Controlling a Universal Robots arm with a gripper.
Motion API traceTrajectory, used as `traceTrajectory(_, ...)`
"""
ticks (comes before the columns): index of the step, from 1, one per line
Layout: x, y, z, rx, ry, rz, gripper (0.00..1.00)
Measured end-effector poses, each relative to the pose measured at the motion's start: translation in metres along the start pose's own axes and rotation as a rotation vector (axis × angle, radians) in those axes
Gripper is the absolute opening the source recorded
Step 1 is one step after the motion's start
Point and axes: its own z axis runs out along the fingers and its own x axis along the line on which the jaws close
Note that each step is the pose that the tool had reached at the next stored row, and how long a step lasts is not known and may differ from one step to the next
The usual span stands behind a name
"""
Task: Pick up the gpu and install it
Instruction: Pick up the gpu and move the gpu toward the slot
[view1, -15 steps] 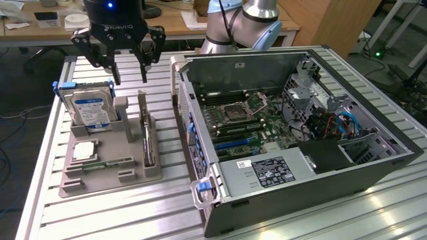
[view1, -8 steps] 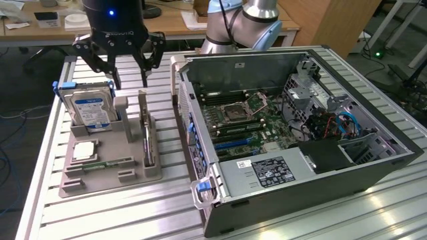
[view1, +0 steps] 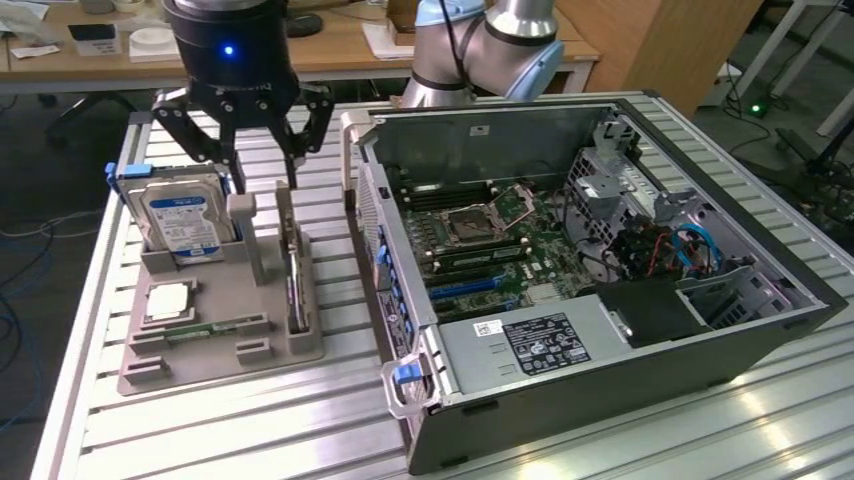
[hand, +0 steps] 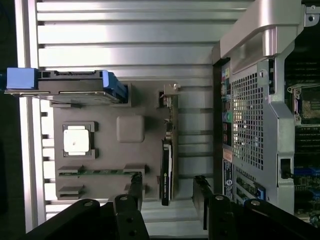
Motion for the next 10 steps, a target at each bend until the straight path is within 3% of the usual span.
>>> traceTrajectory(10, -0.007, -0.0087, 0.0178, 0.0004, 0.0056, -0.002, 0.53)
